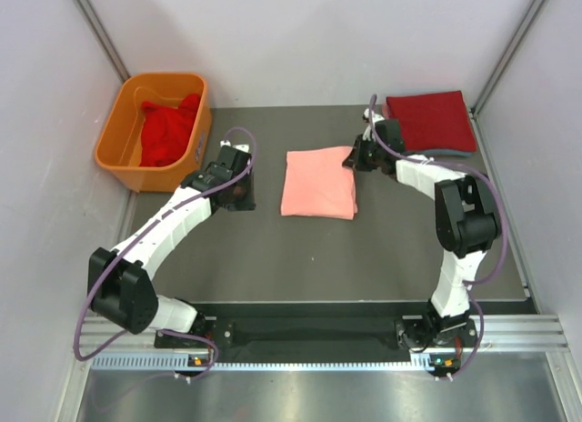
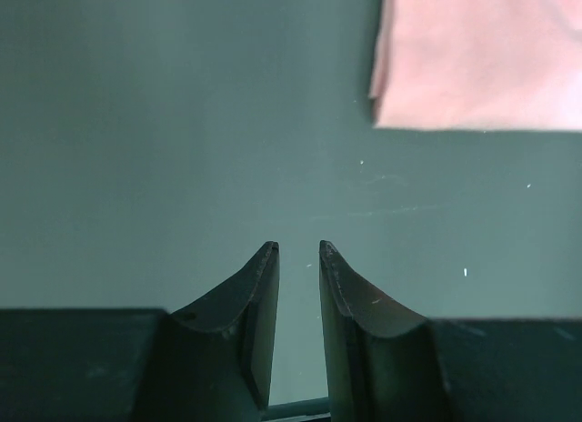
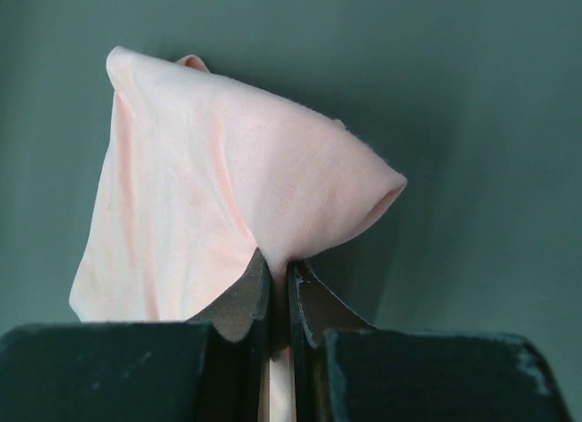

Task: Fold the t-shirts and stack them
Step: Neatly place the folded tshirt to the corner

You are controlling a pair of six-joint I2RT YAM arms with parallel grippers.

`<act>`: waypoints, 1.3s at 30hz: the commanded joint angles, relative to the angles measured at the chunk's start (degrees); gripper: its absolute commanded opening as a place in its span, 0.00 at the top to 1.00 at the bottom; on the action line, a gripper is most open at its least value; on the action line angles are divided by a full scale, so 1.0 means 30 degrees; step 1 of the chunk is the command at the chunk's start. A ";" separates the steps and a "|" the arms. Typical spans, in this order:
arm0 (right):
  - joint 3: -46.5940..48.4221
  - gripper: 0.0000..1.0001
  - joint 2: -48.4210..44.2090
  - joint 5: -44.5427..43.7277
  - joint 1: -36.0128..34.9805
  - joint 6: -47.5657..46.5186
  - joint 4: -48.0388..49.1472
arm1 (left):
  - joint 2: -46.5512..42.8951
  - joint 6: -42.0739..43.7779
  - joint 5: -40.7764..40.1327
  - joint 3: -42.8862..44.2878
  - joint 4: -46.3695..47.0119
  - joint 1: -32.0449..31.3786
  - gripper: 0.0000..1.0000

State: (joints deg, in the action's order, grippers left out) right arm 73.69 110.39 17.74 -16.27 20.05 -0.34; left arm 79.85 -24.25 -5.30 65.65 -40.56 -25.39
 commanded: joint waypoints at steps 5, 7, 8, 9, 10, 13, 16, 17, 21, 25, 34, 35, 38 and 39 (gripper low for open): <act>0.3265 1.00 -0.0966 -0.1924 0.0590 -0.4132 -0.3716 | -0.0719 0.0378 0.0273 -0.0232 0.0599 -0.0063 0.70; 0.4054 1.00 -0.1140 -0.3034 0.0619 -0.4922 -0.4425 | -0.0895 0.0466 0.0156 -0.0261 0.0628 -0.0063 0.70; 0.4262 1.00 -0.1258 -0.3389 0.0648 -0.5130 -0.5008 | -0.0953 0.0524 0.0126 -0.0261 0.0599 -0.0063 0.70; 0.4497 1.00 -0.1462 -0.3770 0.0678 -0.5364 -0.5275 | -0.0983 0.0525 0.0126 -0.0232 0.0541 -0.0063 0.70; 0.4876 1.00 -0.1551 -0.4470 0.0794 -0.5830 -0.5539 | -0.1041 0.0583 0.0126 -0.0203 0.0540 -0.0063 0.70; 0.5463 1.00 -0.1903 -0.5091 0.1319 -0.6448 -0.6447 | -0.1130 0.0700 0.0097 -0.0319 0.0482 -0.0063 0.70; 0.6135 1.00 -0.1991 -0.5238 0.2110 -0.7176 -0.7149 | -0.1129 0.0788 0.0068 -0.0290 0.0335 -0.0063 0.70; 0.6401 1.00 -0.1962 -0.5296 0.2317 -0.7328 -0.7385 | -0.1188 0.0818 0.0097 -0.0378 0.0306 -0.0063 0.70; 0.7573 1.00 -0.2166 -0.5180 0.3167 -0.8060 -0.8469 | -0.1247 0.0847 0.0329 -0.0642 0.0569 -0.0063 0.70; 0.8247 1.00 -0.2869 -0.5090 0.3402 -0.8703 -0.9056 | -0.0868 0.0935 0.0216 -0.0321 0.0132 -0.0063 0.70; 1.2198 1.00 -0.2022 -0.5824 0.4397 -0.9526 -1.0842 | -0.1189 0.1023 0.0214 -0.0554 0.0218 -0.0063 0.69; 1.2465 1.00 -0.1934 -0.5824 0.4457 -0.9555 -1.0960 | -0.1159 0.1052 0.0272 -0.0496 0.0218 -0.0063 0.69; 1.3666 1.00 -0.1553 -0.5824 0.4604 -0.9702 -1.1517 | -0.1159 0.1052 0.0302 -0.0496 0.0188 -0.0063 0.69; 1.3901 1.00 -0.1349 -0.5824 0.4662 -0.9818 -1.1634 | -0.1159 0.1052 0.0302 -0.0525 0.0188 -0.0063 0.69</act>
State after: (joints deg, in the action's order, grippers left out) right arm 110.21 106.34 1.13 -3.36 -7.92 -34.65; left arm 78.02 -22.26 -4.89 64.12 -40.73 -25.39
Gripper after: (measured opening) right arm 0.034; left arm 0.308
